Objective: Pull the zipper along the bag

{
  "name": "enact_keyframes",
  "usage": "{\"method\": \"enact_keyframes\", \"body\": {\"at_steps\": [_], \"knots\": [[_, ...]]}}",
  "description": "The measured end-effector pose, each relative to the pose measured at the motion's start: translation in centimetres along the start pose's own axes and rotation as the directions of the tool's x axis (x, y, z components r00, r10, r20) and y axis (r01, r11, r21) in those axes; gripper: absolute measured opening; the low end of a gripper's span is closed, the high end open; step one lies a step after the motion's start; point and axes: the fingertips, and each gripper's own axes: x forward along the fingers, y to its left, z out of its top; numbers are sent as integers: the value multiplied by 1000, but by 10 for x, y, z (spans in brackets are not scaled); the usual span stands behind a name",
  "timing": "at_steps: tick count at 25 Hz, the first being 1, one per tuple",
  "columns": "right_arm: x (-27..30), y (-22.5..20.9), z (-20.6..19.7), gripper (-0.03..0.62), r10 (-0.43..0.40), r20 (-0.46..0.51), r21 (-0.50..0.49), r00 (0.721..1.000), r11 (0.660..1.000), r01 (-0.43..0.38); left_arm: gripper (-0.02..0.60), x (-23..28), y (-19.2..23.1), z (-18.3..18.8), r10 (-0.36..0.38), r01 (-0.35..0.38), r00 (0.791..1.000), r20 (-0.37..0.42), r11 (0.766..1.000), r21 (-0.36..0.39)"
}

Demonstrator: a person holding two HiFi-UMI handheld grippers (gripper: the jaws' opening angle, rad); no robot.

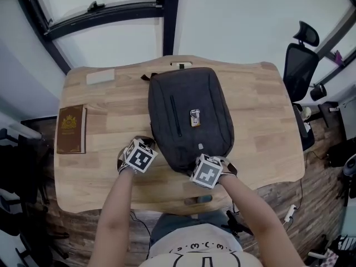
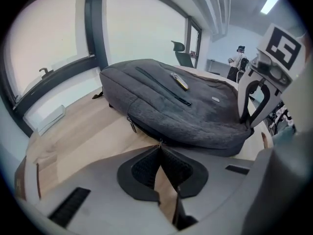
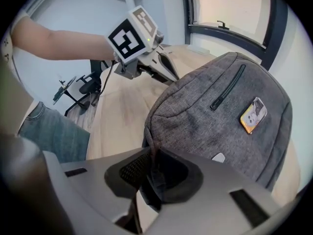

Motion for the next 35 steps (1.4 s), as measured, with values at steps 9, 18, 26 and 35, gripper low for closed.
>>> {"method": "enact_keyframes", "body": {"at_steps": [9, 18, 26, 35], "knots": [[1, 0, -2, 98, -50, 0, -10, 999, 999, 50, 23, 10, 51, 26, -2, 2, 1000, 1, 1000, 29], [8, 0, 6, 101, -48, 34, 15, 998, 999, 48, 25, 14, 53, 36, 29, -24, 997, 70, 998, -61], [7, -1, 7, 86, -137, 41, -65, 990, 988, 140, 26, -10, 48, 25, 107, -100, 991, 81, 992, -80], [-13, -3, 13, 156, -148, 231, 51, 962, 989, 140, 26, -72, 7, 36, 203, -162, 960, 195, 965, -204]]}}
